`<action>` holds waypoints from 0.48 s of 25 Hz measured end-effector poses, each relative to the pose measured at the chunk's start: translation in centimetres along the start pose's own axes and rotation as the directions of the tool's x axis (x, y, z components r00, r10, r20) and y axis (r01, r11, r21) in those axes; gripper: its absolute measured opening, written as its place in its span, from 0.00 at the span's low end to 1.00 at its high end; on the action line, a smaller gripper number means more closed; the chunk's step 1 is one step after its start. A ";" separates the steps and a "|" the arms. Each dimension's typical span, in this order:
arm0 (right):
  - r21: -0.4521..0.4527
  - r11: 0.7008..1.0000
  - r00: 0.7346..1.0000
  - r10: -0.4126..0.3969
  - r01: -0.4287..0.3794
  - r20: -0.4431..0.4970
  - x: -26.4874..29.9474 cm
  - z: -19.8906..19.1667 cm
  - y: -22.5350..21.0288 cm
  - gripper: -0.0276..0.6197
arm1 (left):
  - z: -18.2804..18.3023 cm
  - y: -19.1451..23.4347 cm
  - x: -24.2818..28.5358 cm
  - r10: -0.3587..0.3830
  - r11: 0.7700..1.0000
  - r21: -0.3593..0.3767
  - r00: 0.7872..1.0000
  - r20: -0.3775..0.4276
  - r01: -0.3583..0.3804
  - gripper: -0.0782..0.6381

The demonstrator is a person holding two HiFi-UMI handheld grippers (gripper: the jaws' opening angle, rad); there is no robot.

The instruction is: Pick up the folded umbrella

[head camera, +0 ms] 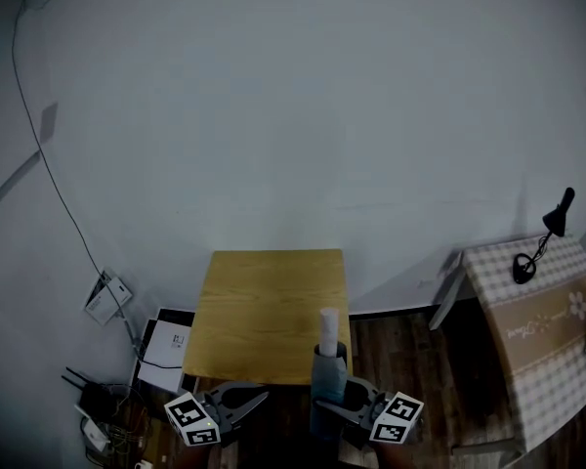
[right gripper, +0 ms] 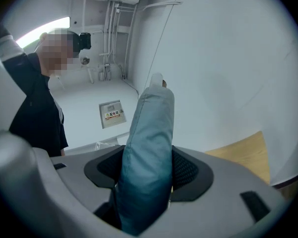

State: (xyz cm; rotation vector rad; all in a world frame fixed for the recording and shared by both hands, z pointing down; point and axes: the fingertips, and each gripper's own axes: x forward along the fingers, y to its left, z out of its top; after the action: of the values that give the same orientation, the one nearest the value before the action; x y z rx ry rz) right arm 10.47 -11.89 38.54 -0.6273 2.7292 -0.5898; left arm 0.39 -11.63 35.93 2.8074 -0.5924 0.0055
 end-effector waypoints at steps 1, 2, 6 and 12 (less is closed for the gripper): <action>-0.002 1.000 1.000 -0.001 0.001 0.012 0.0 0.2 0.3 0.47 | 0.4 -0.2 -0.7 0.013 1.000 0.005 1.000 0.009 -0.013 0.13; -0.009 1.000 1.000 -0.005 0.005 0.017 0.0 0.4 0.7 0.48 | 0.7 -0.4 -1.2 0.018 1.000 0.010 1.000 0.018 -0.018 0.13; -0.064 0.998 1.000 -0.026 0.026 0.005 -0.3 0.6 3.2 0.48 | 1.5 -2.4 -2.9 -0.005 0.999 0.038 0.999 0.048 0.003 0.13; -0.056 0.996 0.997 -0.065 0.068 0.050 0.2 -0.5 9.5 0.48 | 0.7 -6.8 -7.9 -0.068 0.995 0.075 0.995 0.078 0.063 0.13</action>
State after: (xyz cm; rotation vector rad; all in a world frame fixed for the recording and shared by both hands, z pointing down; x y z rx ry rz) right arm 6.77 -4.04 34.72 -0.7389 2.6981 -0.5057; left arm -4.20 -2.72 33.01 2.9075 -0.5279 -0.1022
